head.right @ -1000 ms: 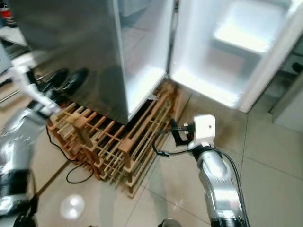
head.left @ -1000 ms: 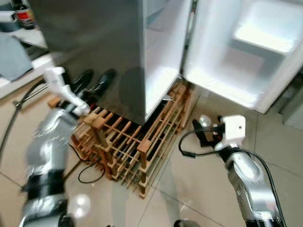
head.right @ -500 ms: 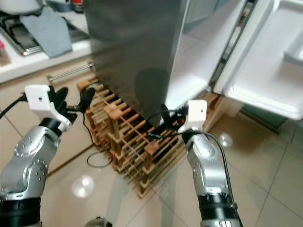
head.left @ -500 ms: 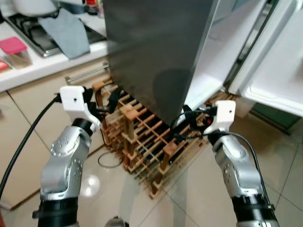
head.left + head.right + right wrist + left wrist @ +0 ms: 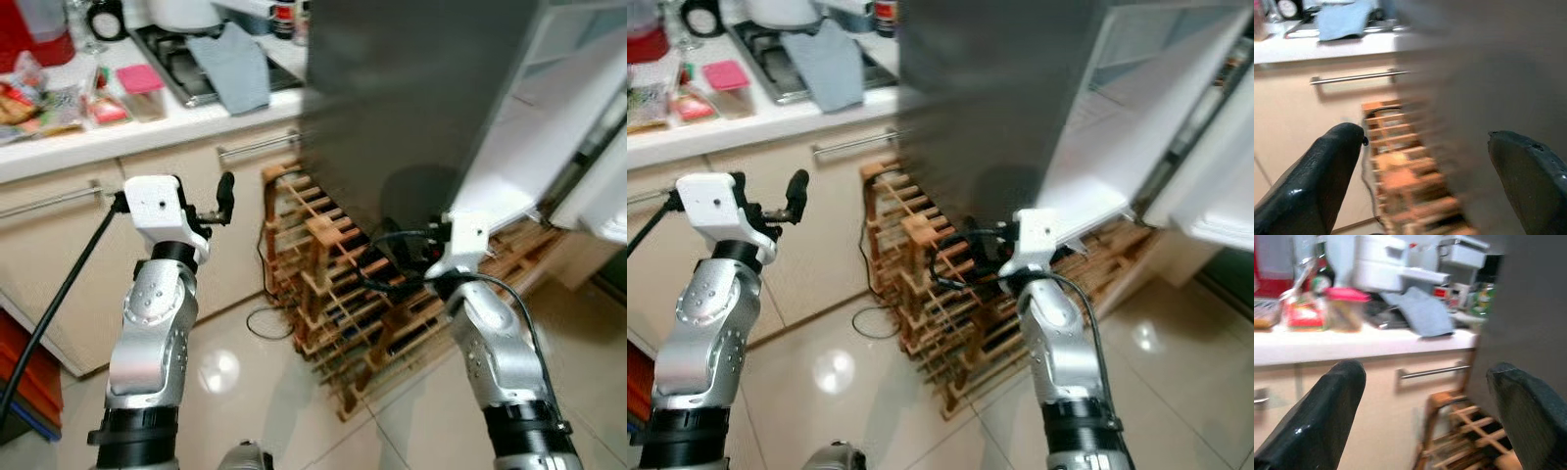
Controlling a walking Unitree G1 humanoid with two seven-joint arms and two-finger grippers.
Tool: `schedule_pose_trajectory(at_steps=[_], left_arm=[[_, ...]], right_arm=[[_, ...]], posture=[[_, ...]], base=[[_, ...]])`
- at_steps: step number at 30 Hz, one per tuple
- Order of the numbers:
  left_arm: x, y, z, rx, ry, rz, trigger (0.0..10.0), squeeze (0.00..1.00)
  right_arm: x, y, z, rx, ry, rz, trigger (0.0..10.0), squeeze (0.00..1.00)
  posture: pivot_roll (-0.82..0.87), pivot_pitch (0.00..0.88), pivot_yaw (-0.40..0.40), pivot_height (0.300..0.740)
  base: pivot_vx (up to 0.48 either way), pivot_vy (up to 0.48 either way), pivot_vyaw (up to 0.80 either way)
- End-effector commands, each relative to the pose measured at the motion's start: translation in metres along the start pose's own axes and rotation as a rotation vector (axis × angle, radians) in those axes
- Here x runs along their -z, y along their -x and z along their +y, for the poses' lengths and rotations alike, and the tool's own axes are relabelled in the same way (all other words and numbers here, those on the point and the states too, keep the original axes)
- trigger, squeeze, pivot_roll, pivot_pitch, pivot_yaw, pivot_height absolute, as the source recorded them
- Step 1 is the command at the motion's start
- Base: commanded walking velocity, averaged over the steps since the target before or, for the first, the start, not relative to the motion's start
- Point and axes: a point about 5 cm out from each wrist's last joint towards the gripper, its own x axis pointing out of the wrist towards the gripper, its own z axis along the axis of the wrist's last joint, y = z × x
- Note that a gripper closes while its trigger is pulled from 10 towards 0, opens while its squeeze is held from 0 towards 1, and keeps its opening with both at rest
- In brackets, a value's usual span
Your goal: Restocking fridge
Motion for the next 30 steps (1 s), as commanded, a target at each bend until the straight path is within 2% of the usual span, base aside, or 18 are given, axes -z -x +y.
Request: schedule_pose_trajectory(at_steps=[1, 3, 4, 5, 9, 14, 16, 18, 20, 25, 27, 30], left_arm=[[0.001, 0.003, -0.004, -0.004, 0.032, -0.006, 10.0, 0.0], [0.001, 0.004, -0.008, 0.002, 0.06, -0.013, 10.0, 0.0], [-0.001, 0.004, -0.012, 0.015, 0.05, -0.023, 10.0, 0.0], [-0.001, 0.004, -0.023, 0.06, 0.032, -0.029, 10.0, 0.0], [-0.003, -0.001, -0.032, 0.112, -0.002, -0.031, 10.0, 0.0], [-0.007, -0.009, -0.027, 0.082, -0.015, -0.053, 10.0, 0.0], [-0.009, -0.009, -0.03, 0.08, -0.053, -0.073, 10.0, 0.0], [-0.006, -0.008, -0.031, 0.06, -0.088, -0.061, 10.0, 0.0], [-0.001, -0.007, -0.031, 0.036, -0.084, -0.039, 10.0, 0.0], [0.0, -0.007, -0.038, 0.046, -0.098, -0.037, 10.0, 0.0], [0.0, -0.007, -0.04, 0.056, -0.13, -0.046, 10.0, 0.0], [0.003, -0.01, -0.039, 0.041, -0.091, -0.026, 10.0, 0.0]], right_arm=[[-0.001, -0.001, -0.001, -0.002, 0.015, -0.02, 10.0, 0.0], [-0.001, -0.002, -0.001, -0.002, 0.017, -0.028, 10.0, 0.0], [-0.003, -0.004, 0.0, 0.001, 0.014, -0.038, 10.0, 0.0], [-0.003, -0.009, 0.002, 0.002, 0.011, -0.045, 10.0, 0.0], [-0.004, -0.013, 0.007, -0.011, 0.018, -0.057, 10.0, 0.0], [-0.002, -0.018, 0.011, -0.041, 0.018, -0.055, 10.0, 0.0], [-0.004, -0.022, 0.013, -0.06, 0.02, -0.058, 10.0, 0.0], [-0.005, -0.025, 0.016, -0.083, 0.029, -0.065, 10.0, 0.0], [-0.009, -0.028, 0.02, -0.107, 0.042, -0.077, 10.0, 0.0], [-0.011, -0.028, 0.017, -0.106, 0.051, -0.083, 10.0, 0.0], [-0.008, -0.026, 0.012, -0.086, 0.058, -0.072, 10.0, 0.0], [-0.006, -0.025, 0.01, -0.064, 0.075, -0.064, 10.0, 0.0]], posture=[[0.02, 0.0, -0.052, 0.74], [0.02, 0.0, -0.042, 0.74], [0.03, 0.0, -0.038, 0.74], [0.04, 0.0, -0.019, 0.74], [0.06, 0.0, -0.033, 0.74], [0.08, 0.0, -0.052, 0.74], [0.09, 0.0, -0.072, 0.74], [0.09, 0.0, -0.081, 0.74], [0.09, 0.0, -0.083, 0.74], [0.09, 0.0, -0.086, 0.74], [0.08, 0.0, -0.089, 0.74], [0.07, 0.0, -0.089, 0.74]], base=[[0.0, 0.424, 0.59], [0.0, 0.424, 0.58], [0.0, 0.424, 0.57], [0.0, 0.0, 0.57], [0.0, 0.0, 0.57], [0.0, 0.0, 0.57], [0.0, 0.0, 0.57], [0.0, -0.36, 0.56], [0.0, -0.472, 0.56], [0.0, -0.47, 0.56], [0.0, -0.448, 0.56], [0.369, -0.121, 0.58]])
